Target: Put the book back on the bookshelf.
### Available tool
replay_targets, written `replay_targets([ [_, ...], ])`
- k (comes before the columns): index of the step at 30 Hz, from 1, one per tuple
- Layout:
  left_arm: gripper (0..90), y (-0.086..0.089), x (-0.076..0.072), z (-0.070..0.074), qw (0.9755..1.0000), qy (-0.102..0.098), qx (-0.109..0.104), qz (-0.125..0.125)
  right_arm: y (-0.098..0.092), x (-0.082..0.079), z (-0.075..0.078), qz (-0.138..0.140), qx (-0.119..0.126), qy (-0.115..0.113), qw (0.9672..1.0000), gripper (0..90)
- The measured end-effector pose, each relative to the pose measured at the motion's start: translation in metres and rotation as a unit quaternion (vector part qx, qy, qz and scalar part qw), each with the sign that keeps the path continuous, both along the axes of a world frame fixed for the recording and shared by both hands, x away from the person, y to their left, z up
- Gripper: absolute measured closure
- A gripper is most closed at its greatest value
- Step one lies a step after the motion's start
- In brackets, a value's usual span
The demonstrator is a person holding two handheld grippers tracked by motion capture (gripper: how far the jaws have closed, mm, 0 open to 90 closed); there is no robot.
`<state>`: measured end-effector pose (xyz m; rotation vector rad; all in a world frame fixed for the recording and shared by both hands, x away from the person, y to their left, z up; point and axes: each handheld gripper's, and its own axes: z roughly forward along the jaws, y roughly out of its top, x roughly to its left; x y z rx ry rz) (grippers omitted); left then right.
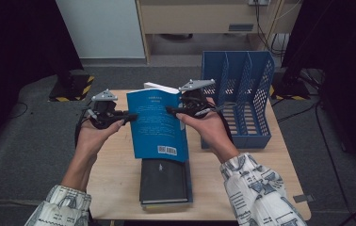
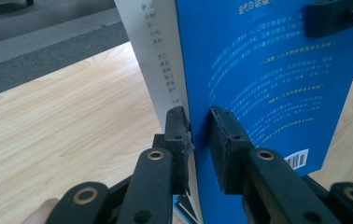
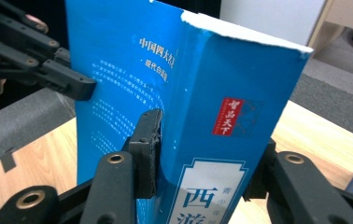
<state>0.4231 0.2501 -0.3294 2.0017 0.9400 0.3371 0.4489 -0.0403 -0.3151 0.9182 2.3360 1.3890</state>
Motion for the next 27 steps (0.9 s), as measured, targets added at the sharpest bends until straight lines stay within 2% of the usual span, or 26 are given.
replay_targets([
  [5, 76.9, 0.002, -0.021, 0.001, 0.9999, -0.014, -0.004, -0.006, -0.003, -0.017, 0.007, 0.026, -0.013, -0.007, 0.9996, 54.9],
  [9, 76.6, 0.001, -0.030, 0.002, 0.9998, -0.016, -0.005, -0.010, -0.007, -0.026, 0.011, 0.046, -0.021, -0.013, 0.9986, 52.7],
  [12, 76.6, 0.000, -0.032, 0.004, 0.9997, -0.018, 0.003, -0.014, -0.008, -0.026, 0.014, 0.053, -0.022, -0.014, 0.9982, 51.5],
  [20, 76.0, -0.001, -0.034, 0.002, 0.9997, -0.023, 0.002, -0.010, -0.002, -0.024, 0.023, 0.068, -0.021, -0.021, 0.9973, 50.3],
  [27, 75.3, -0.002, -0.033, 0.001, 0.9997, -0.021, 0.001, -0.010, 0.006, -0.021, 0.027, 0.080, -0.014, -0.021, 0.9965, 50.3],
])
